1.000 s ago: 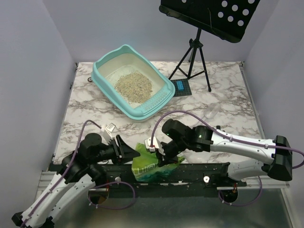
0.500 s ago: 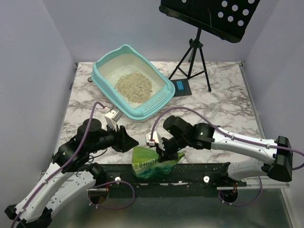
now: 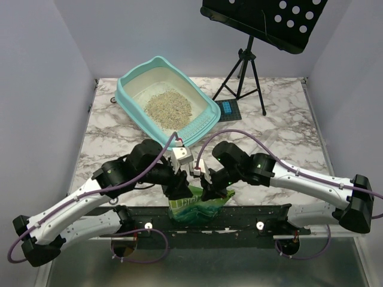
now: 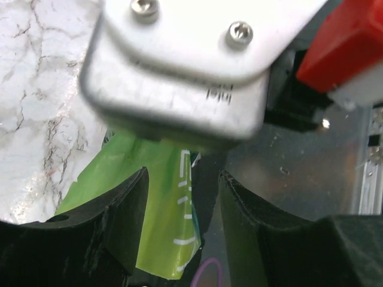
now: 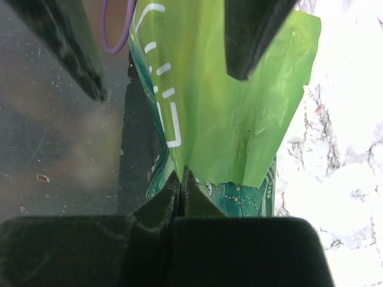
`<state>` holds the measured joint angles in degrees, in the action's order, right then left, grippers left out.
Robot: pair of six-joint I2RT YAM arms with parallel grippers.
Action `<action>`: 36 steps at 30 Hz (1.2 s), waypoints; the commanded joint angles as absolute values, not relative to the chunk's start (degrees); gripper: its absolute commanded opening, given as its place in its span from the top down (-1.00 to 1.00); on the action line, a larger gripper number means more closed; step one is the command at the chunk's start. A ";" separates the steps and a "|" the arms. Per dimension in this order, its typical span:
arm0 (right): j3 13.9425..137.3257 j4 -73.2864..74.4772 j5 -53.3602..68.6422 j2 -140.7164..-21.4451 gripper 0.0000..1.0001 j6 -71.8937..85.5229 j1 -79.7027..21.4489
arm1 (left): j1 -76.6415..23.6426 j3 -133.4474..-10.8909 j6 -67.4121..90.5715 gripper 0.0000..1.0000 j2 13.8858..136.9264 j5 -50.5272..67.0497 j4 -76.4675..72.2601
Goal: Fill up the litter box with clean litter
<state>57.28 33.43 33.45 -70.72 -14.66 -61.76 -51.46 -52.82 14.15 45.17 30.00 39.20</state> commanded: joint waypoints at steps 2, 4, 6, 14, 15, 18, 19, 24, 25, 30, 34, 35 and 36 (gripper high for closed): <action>54.23 29.01 35.68 -68.29 0.99 -12.83 -61.00 | -56.86 -55.28 4.67 -0.22 48.96 21.81 42.36; 53.53 28.48 35.68 -67.85 0.99 -12.74 -60.73 | -58.00 -55.02 2.30 -0.26 49.04 19.87 42.71; 53.09 28.39 35.68 -67.59 0.99 -12.74 -60.56 | -58.18 -54.50 0.27 -0.32 49.30 18.73 43.15; 51.86 26.81 36.56 -66.18 0.99 -11.87 -57.93 | -60.64 -49.31 -1.58 -0.38 47.37 20.92 38.59; 51.77 26.72 36.39 -65.92 0.99 -11.69 -57.40 | -60.99 -49.05 -1.67 -0.38 47.37 21.18 38.41; 51.42 25.67 36.39 -65.13 0.99 -11.08 -56.34 | -61.79 -48.08 -1.93 -0.39 47.90 22.23 37.44; 51.50 25.40 36.21 -65.13 0.99 -10.81 -56.16 | -62.14 -47.82 -2.11 -0.40 48.34 22.93 37.27; 52.03 25.05 36.38 -65.48 0.99 -10.28 -56.25 | -63.54 -46.15 -2.20 -0.40 50.71 21.46 36.39; 52.03 25.05 36.39 -65.39 0.99 -10.37 -56.16 | -63.81 -46.32 -2.37 -0.40 50.80 21.45 36.82; 51.42 24.26 37.35 -64.78 0.99 -10.37 -56.16 | -63.72 -46.14 -0.79 -0.40 51.41 18.64 36.12; 50.36 22.94 37.79 -63.64 0.99 -10.02 -56.16 | -63.72 -46.84 -0.53 -0.20 55.36 18.63 36.39; 50.10 22.77 37.79 -63.37 0.99 -10.02 -56.16 | -63.72 -46.93 -0.53 -0.08 56.07 18.89 36.39; 49.84 22.76 37.88 -63.11 0.99 -9.85 -56.16 | -63.72 -47.02 -0.44 0.02 56.60 19.16 36.47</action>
